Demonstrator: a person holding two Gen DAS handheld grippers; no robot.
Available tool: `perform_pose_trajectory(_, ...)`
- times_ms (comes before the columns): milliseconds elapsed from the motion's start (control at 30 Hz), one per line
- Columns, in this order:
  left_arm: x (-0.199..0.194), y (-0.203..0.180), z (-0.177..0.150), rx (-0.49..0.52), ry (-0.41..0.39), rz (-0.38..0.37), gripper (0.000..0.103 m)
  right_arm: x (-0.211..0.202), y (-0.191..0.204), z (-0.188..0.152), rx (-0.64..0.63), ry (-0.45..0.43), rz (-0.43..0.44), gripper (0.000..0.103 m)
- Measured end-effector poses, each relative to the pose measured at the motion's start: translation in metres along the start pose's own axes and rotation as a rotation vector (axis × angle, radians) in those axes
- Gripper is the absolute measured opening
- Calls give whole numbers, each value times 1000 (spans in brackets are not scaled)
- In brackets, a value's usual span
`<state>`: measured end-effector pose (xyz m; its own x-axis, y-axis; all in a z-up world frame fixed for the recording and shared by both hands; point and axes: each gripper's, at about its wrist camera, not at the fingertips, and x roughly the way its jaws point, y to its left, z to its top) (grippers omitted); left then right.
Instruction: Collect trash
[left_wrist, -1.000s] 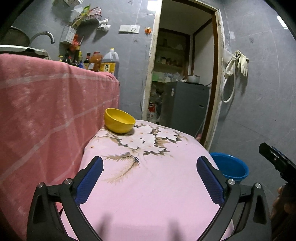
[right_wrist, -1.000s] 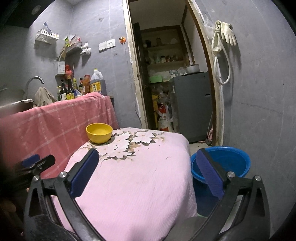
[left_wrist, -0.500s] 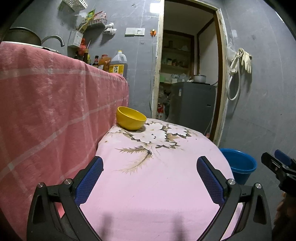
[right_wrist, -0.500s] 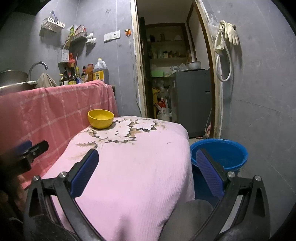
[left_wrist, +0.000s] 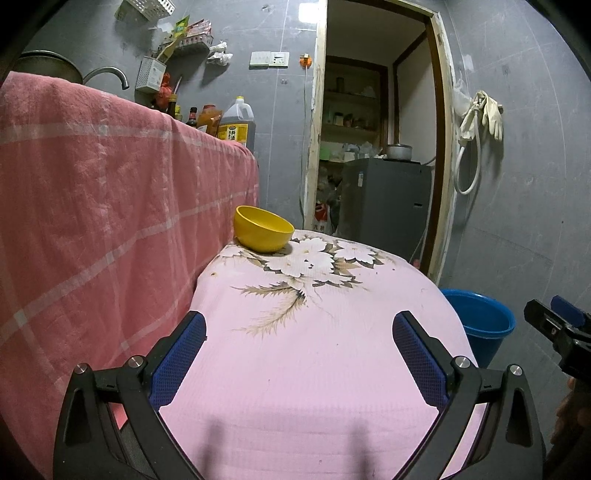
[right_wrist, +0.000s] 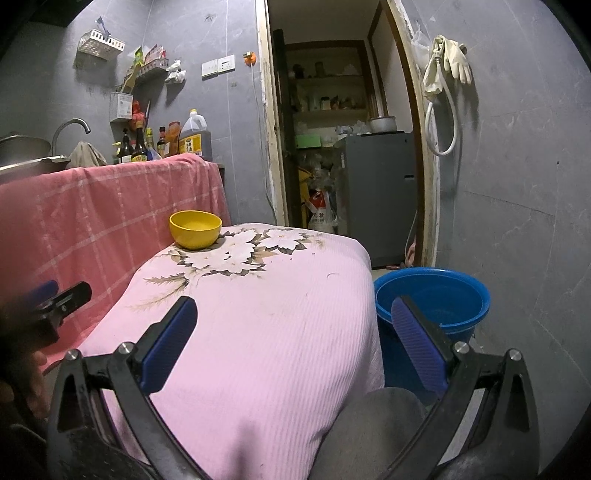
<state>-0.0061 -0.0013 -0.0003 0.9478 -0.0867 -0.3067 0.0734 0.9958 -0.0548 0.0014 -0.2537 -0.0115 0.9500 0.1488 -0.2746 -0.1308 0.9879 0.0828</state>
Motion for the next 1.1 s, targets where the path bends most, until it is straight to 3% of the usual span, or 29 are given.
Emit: perform_pose_trajectory(1100,1,2,0,2,1,-3,99,0,-2,1,4,0,0,103)
